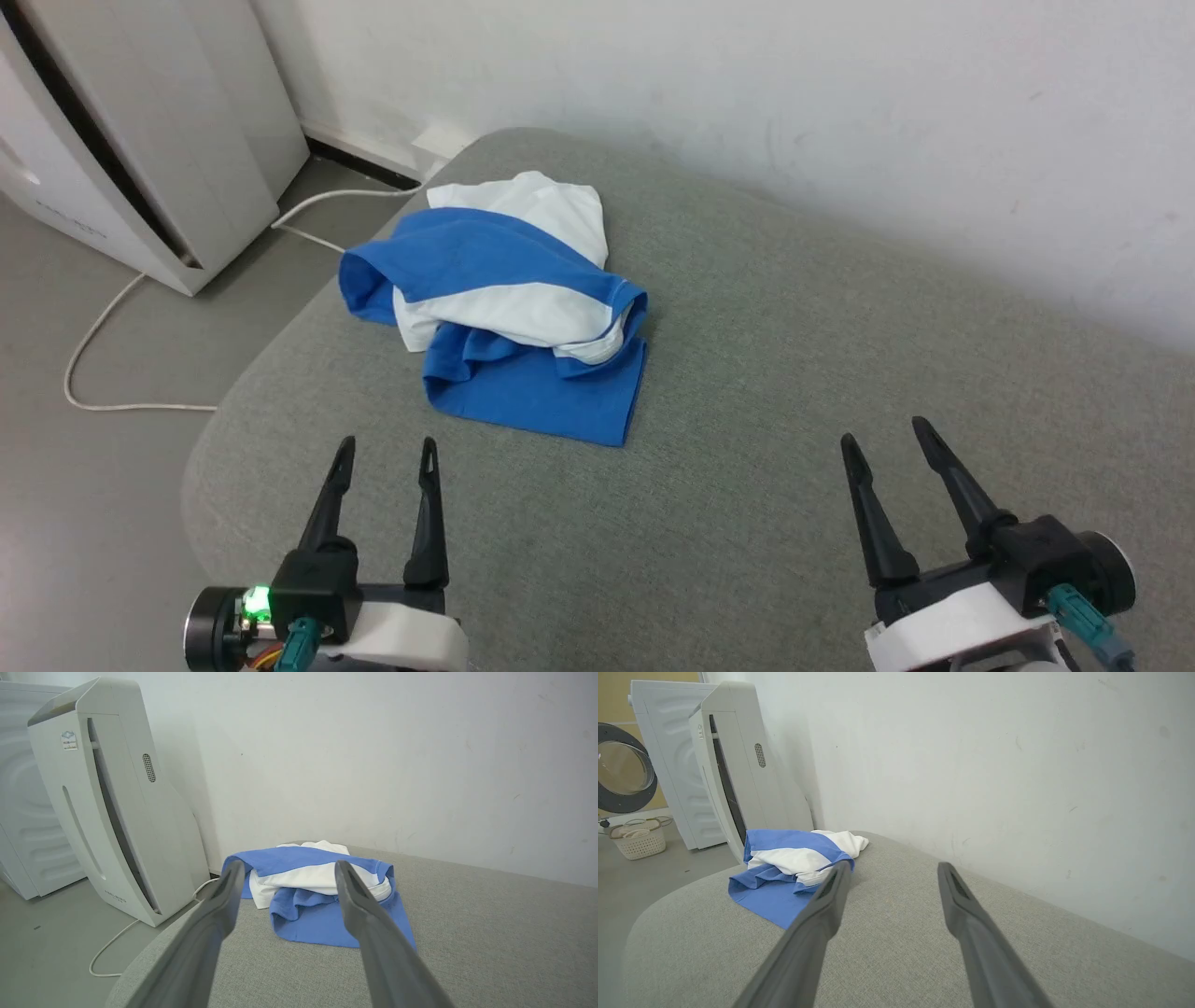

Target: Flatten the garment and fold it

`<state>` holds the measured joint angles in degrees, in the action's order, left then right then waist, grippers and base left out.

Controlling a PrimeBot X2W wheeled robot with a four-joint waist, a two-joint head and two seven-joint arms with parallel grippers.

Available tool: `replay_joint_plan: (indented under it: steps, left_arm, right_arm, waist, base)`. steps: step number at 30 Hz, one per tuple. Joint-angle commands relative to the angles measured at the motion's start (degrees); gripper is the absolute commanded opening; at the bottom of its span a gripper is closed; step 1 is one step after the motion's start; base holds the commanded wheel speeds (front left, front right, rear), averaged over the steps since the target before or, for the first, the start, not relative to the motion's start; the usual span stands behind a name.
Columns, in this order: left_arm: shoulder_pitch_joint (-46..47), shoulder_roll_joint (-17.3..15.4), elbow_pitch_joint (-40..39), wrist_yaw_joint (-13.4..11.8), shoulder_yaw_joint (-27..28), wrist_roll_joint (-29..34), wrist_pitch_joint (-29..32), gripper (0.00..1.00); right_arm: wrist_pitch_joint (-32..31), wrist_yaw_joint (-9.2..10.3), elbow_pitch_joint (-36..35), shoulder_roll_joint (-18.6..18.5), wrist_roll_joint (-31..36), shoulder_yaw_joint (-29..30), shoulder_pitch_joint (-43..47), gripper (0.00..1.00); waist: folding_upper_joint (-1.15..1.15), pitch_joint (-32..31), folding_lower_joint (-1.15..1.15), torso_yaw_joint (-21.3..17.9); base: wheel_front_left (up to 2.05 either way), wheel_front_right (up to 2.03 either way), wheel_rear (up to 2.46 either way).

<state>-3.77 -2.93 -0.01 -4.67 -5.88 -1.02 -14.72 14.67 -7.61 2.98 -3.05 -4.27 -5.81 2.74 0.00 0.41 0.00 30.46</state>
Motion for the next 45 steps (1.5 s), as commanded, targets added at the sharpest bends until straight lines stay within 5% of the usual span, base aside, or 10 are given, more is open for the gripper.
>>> replay_joint_plan:
  steps: [1,7,17,24,29,36,40,41,42,45]
  left_arm:
    - [0.5,-0.1,-0.1,-0.1,0.1,-0.3,-0.3,1.0]
    - [5.2,-1.2,3.2,2.6,0.6,-1.6,-0.3,1.0]
    - [29.7,-8.3,20.3,9.8,0.6,-3.2,2.6,1.0]
    - [45.9,-15.5,33.3,12.0,-1.1,-8.8,19.1,1.0]
    - [51.1,-20.3,37.5,12.1,-8.4,-17.1,29.8,1.0]
    - [52.7,-31.6,36.6,12.1,-19.1,-39.9,49.2,1.0]
    - [51.3,-33.9,37.5,12.2,-20.8,-46.8,54.6,1.0]
    - [50.7,-34.1,37.7,12.2,-21.4,-48.3,56.1,0.89]
    - [50.2,-34.4,37.6,12.2,-21.8,-49.6,57.1,0.0]
    - [49.4,-35.1,37.2,12.2,-22.2,-52.7,57.4,0.0]
  right_arm:
    - [0.3,0.12,0.1,0.2,0.7,0.0,-0.1,1.0]
    - [0.3,0.12,-0.5,0.2,2.8,-0.2,-1.4,1.0]
    - [0.3,0.12,-2.9,0.1,9.1,-1.9,-5.2,1.0]
    - [0.3,0.12,-4.9,-0.9,10.0,-1.5,-8.1,1.0]
    - [0.3,0.12,-5.8,-0.8,9.9,-1.6,-9.1,1.0]
    - [0.3,0.12,-6.2,-0.4,9.8,-2.3,-10.6,1.0]
    - [0.3,0.12,-6.0,-0.2,9.7,-2.3,-11.1,1.0]
    - [0.3,0.12,-5.9,-0.2,9.6,-2.2,-11.1,1.0]
    - [0.3,0.12,-5.8,-0.1,9.6,-2.0,-11.1,1.0]
    - [0.3,0.12,-5.4,0.0,9.4,-1.4,-11.2,1.0]
  waist:
    - [0.0,1.3,0.0,-0.8]
    - [0.0,6.1,0.0,-2.8]
    - [0.0,17.4,0.0,-8.1]
    - [0.0,23.6,0.0,-13.2]
    - [0.0,26.2,0.0,-15.9]
    - [0.0,29.9,0.0,-19.2]
    - [0.0,30.6,0.0,-20.0]
    - [0.0,30.6,0.0,-20.0]
    - [0.0,30.5,0.0,-20.0]
    - [0.0,29.8,0.0,-20.0]
  base:
    - [0.0,0.0,0.0]
    - [0.0,0.0,0.0]
    - [0.0,0.0,0.0]
    - [0.0,0.0,0.0]
    - [0.0,0.0,0.0]
    - [0.0,0.0,0.0]
    - [0.0,0.0,0.0]
    - [0.0,0.0,0.0]
    - [0.0,0.0,0.0]
    - [0.0,0.0,0.0]
